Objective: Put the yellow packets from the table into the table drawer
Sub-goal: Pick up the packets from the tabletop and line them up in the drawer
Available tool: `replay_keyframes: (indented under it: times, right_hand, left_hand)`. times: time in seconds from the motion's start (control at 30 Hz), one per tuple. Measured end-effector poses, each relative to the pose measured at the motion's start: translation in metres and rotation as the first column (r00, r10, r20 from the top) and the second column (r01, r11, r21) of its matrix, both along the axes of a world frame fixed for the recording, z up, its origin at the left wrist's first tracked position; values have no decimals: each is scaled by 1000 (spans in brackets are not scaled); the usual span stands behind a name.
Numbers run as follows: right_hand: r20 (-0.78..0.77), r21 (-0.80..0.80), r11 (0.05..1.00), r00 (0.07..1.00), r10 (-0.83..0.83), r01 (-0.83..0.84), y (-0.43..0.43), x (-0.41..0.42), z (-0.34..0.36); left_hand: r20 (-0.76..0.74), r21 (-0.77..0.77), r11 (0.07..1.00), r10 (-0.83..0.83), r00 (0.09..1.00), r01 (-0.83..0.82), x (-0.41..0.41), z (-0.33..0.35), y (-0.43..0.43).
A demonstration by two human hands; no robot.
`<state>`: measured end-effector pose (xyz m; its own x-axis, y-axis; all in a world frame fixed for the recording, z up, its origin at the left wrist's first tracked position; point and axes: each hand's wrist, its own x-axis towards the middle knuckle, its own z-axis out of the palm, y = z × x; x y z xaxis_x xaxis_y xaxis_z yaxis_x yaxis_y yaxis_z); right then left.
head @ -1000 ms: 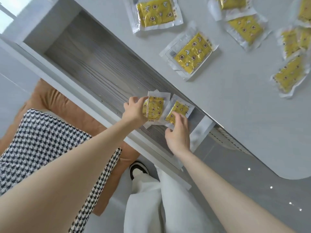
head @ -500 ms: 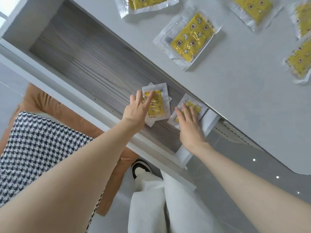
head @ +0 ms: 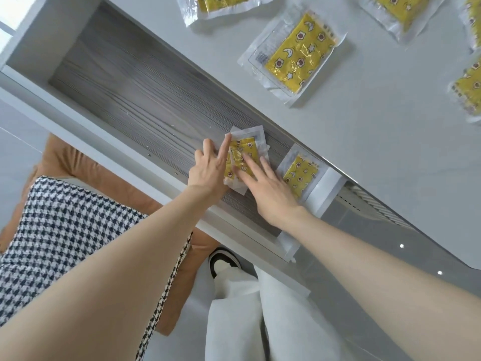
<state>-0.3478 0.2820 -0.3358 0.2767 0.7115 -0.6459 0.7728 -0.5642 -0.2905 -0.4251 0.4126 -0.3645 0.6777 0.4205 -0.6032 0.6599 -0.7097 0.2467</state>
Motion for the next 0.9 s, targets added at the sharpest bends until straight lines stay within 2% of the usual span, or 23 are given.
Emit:
replay_keyframes:
  times: [0.23, 0.37, 0.57, 0.67, 0.8, 0.9]
  right_hand:
    - [142, -15, 975, 966, -217, 222, 3, -5, -6]
    - [217, -27, 971, 950, -225, 236, -2, 3, -8]
    - [180, 18, 955, 939, -294, 296, -11, 3, -5]
    - [209, 35, 966, 944, -256, 255, -14, 0, -4]
    - [193, 11, 983, 965, -180, 181, -19, 4, -6]
    - [200, -19, 993, 974, -106, 113, -23, 6, -9]
  left_hand:
    - [104, -27, 999, 39, 994, -36, 20, -2, 9]
    - [108, -24, 999, 30, 994, -27, 31, -3, 11]
    - [123, -70, 996, 57, 991, -49, 40, -1, 4]
    - [101, -23, 1000, 23, 995, -20, 35, 2, 0]
    - [91, 70, 984, -167, 982, 161, 22, 2, 0]
    - [123, 31, 989, -147, 981, 144, 21, 1, 0]
